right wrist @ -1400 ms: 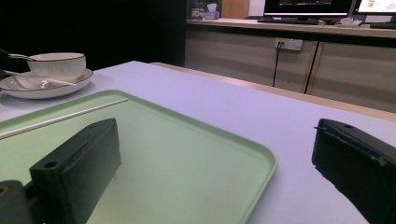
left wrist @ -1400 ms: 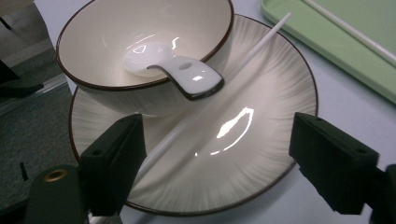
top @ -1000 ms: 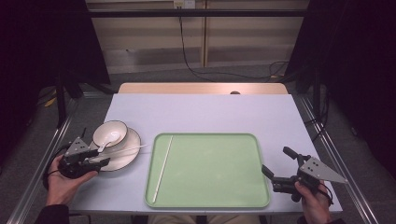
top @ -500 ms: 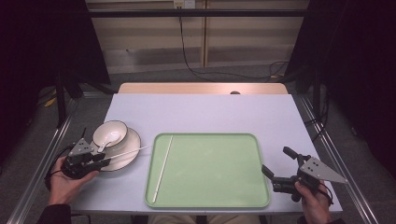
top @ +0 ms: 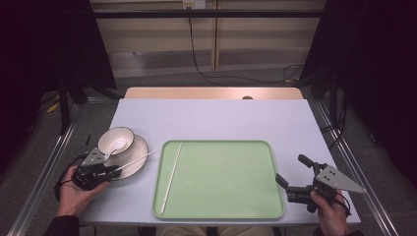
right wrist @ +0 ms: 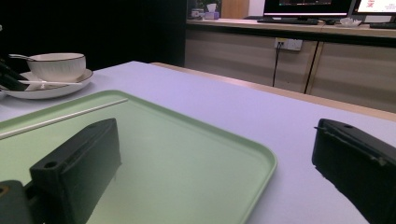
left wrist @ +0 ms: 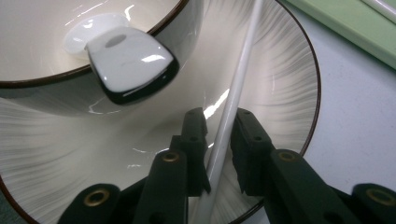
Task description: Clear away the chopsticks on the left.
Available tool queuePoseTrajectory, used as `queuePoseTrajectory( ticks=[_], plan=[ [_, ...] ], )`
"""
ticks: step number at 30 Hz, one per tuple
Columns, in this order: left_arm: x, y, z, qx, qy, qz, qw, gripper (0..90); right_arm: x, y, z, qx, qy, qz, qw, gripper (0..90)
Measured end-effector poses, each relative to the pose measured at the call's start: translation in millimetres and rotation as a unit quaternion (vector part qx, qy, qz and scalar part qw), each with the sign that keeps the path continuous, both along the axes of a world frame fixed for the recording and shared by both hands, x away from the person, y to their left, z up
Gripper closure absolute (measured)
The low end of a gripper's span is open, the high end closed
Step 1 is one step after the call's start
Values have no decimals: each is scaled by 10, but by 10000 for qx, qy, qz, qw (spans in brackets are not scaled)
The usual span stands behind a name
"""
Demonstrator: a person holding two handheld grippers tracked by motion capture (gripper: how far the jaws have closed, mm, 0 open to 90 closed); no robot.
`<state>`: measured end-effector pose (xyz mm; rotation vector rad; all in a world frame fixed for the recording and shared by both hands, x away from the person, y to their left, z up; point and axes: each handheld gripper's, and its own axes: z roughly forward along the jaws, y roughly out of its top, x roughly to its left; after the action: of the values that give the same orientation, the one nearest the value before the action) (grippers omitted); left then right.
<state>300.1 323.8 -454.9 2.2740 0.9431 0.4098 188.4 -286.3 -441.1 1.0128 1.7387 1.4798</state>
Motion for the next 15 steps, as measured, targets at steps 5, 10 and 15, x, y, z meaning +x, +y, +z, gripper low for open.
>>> queuePoseTrajectory(
  ticks=[5,10,15],
  plan=[
    [10,-27,-9,51,38,-67,10000,803,-3,1,1,4,2,16,10000,7],
    [0,-30,-5,28,85,-35,10000,827,-5,0,1,8,6,11,10000,7],
    [-8,-29,6,8,153,12,9999,842,-4,0,1,5,4,13,10000,7]
  ],
)
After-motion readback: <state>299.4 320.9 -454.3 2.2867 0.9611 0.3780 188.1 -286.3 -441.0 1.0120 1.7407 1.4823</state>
